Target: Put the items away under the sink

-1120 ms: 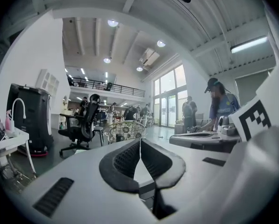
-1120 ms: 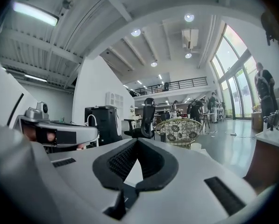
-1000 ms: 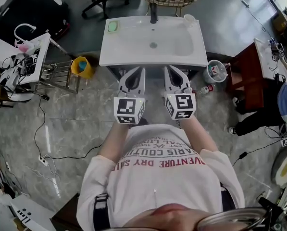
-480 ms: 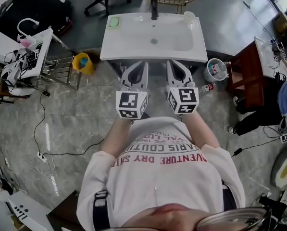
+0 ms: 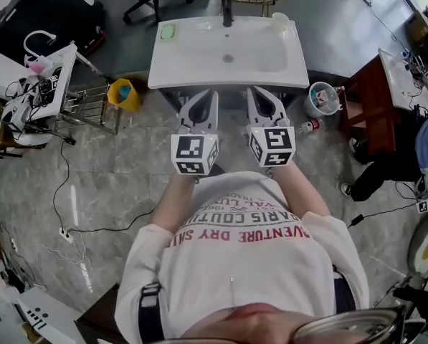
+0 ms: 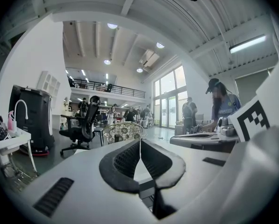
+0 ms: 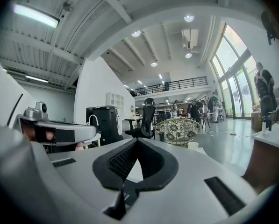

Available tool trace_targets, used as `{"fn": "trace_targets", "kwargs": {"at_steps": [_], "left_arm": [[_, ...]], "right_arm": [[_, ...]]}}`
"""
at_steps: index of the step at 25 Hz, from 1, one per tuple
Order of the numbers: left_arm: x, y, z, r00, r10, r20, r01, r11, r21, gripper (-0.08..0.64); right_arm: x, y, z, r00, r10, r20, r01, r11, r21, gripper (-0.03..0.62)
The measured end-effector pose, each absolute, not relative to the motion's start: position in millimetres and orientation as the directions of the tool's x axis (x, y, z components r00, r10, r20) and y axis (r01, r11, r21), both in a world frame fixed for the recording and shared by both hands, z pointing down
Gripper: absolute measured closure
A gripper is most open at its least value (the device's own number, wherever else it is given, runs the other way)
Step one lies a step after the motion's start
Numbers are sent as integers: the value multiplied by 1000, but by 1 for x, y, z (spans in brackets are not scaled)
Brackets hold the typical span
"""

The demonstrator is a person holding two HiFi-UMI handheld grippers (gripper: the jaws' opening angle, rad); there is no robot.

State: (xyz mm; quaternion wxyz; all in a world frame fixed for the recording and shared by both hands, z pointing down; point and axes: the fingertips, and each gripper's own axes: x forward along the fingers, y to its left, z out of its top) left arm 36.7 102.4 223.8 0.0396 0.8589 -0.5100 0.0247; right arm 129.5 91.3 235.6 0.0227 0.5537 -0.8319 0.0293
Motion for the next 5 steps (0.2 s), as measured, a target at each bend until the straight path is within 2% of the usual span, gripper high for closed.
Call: {"fn": "trace_targets", "kwargs": {"at_steps": [5], "left_arm": [[35,97,225,478,-874,86,-878,-476,45,532]], "right_arm": [[126,87,239,-392,-916,81,-920,392,-24,568]]}}
